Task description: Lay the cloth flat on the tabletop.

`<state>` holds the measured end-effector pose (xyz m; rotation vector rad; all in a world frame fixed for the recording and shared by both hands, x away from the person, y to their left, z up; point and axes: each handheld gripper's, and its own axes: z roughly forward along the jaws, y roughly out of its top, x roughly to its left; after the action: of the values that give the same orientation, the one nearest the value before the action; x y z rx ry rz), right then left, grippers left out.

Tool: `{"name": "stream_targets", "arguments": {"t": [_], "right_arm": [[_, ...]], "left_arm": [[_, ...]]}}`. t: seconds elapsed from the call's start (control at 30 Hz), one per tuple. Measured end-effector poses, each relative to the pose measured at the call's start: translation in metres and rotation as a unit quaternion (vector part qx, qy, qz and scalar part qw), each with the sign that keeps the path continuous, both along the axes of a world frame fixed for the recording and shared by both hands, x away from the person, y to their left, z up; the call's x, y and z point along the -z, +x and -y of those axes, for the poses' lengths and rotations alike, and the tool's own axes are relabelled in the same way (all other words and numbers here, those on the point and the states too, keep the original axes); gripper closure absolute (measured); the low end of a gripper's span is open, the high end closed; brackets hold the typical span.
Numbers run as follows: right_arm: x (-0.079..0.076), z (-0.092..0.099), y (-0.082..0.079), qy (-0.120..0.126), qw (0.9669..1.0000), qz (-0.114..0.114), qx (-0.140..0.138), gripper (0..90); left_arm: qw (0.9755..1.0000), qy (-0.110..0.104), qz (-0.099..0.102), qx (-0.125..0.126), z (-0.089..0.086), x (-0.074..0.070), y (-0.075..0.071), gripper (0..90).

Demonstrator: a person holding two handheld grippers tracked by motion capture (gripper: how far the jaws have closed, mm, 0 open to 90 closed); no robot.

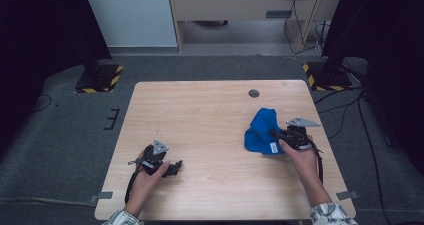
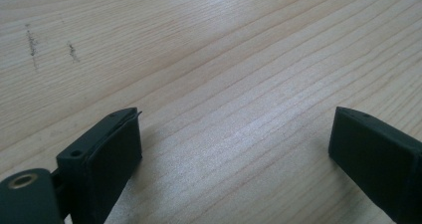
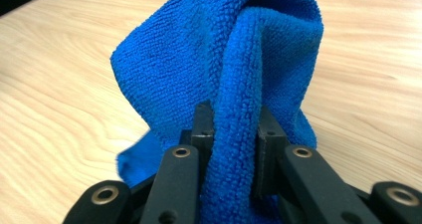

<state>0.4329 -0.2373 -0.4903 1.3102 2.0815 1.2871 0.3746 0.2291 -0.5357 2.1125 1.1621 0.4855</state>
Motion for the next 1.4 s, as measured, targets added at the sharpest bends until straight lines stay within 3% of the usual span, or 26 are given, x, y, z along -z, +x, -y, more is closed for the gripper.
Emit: {"name": "stream_targets", "arguments": {"t": [0.3,0.57,0.97,1.1,1.4], "right_arm": [[-0.013,-0.032,-0.009,0.017,0.999,0.014,-0.038,76.3],[-0.023,-0.068,-0.019,0.033,0.9962,0.023,-0.077,76.1],[-0.021,-0.124,-0.032,0.053,0.9915,0.018,-0.118,75.2],[-0.015,-0.137,-0.033,0.04,0.9925,0.017,-0.114,73.7],[0.019,-0.144,-0.027,-0.027,0.9958,-0.006,-0.088,67.7]], "left_arm": [[1.0,0.002,0.0,0.001,0.0,0.0,0.001,6.0],[1.0,0.002,0.0,0.0,0.0,0.0,0.001,6.4],[1.0,-0.002,0.007,-0.004,-0.001,-0.003,0.002,7.0],[1.0,0.002,0.007,-0.002,0.0,-0.003,0.002,7.0],[1.0,0.005,0.006,-0.001,0.003,-0.002,0.003,7.3]]}}
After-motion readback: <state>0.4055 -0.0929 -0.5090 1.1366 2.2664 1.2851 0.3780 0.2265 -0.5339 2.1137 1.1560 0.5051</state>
